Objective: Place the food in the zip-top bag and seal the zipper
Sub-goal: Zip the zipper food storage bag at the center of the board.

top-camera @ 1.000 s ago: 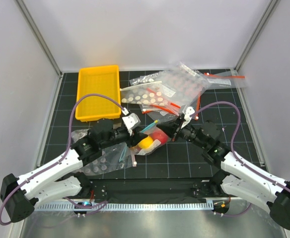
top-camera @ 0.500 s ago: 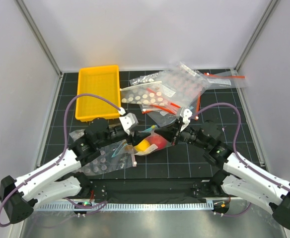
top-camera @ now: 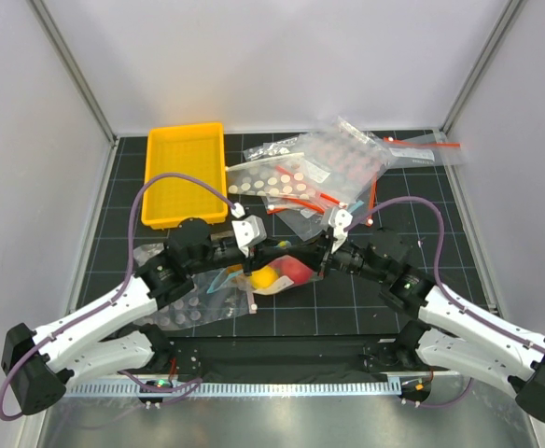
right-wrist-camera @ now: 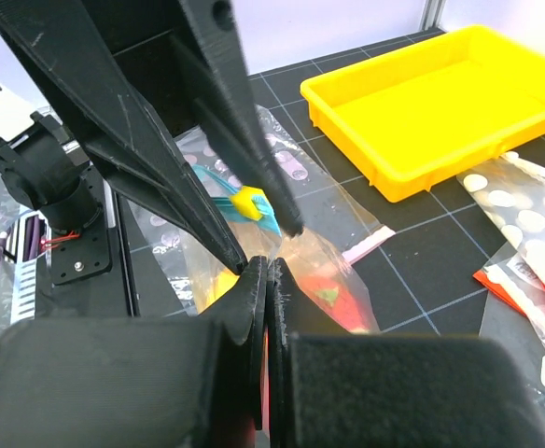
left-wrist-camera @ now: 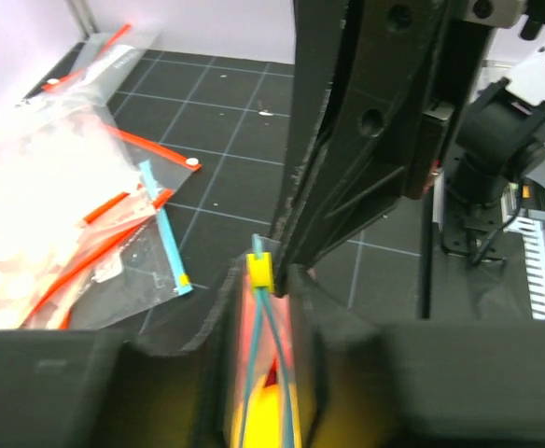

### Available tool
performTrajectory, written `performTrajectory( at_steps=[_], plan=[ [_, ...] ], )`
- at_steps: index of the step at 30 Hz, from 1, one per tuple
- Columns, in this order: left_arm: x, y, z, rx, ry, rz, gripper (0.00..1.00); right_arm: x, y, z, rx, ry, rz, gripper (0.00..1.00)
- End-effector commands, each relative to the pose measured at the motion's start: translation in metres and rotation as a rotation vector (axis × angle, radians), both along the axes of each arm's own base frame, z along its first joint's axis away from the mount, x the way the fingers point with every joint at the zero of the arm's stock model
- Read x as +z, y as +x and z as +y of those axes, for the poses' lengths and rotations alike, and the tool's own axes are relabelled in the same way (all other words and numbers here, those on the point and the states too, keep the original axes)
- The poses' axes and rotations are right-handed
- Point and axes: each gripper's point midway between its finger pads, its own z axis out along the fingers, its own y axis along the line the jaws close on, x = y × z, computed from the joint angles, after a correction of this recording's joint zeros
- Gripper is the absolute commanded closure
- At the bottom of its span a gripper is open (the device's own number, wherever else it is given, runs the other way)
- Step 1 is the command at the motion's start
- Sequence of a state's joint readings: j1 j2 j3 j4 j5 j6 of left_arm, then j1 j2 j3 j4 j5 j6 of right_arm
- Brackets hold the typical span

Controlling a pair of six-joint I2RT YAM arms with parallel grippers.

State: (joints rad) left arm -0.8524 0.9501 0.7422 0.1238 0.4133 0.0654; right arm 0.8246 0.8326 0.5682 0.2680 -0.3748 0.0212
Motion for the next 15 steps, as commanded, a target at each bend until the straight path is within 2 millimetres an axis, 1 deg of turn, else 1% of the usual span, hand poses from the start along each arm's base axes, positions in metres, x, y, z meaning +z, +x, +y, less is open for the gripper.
performTrajectory(
  at_steps=[1, 3, 4, 6, 7, 10, 12, 15],
  plan=[
    [0.0434, 0.0003, -0.0043, -0.020, -0.099, -0.098, 0.77, 0.0267, -0.0040, 0.0055, 0.024, 0.042, -0.057, 0.99],
    [0.0436, -0.0007, -0.0033, -0.020, -0.104, -0.100, 0.77, 0.0270, -0.0049, 0.0054, 0.026, 0.042, -0.057, 0.99],
    [0.0453, -0.0008, -0.0028, -0.018, -0.109, -0.105, 0.75, 0.0274, -0.0051, 0.0055, 0.026, 0.042, -0.057, 0.99],
    [0.0473, -0.0012, -0.0012, -0.014, -0.116, -0.112, 0.68, 0.0274, -0.0060, 0.0059, 0.030, 0.041, -0.059, 0.99],
    [0.0479, -0.0004, -0.0004, -0.006, -0.121, -0.112, 0.59, 0.0272, -0.0065, 0.0065, 0.033, 0.040, -0.058, 0.99],
    [0.0518, -0.0003, 0.0025, 0.006, -0.136, -0.125, 0.52, 0.0253, -0.0070, 0.0079, 0.038, 0.036, -0.053, 0.99],
    [0.0528, -0.0008, 0.0038, 0.009, -0.142, -0.128, 0.51, 0.0257, -0.0070, 0.0081, 0.040, 0.029, -0.073, 0.99],
    [0.0523, -0.0002, 0.0038, 0.012, -0.140, -0.125, 0.61, 0.0255, -0.0077, 0.0081, 0.042, 0.027, -0.072, 0.99]
  ],
)
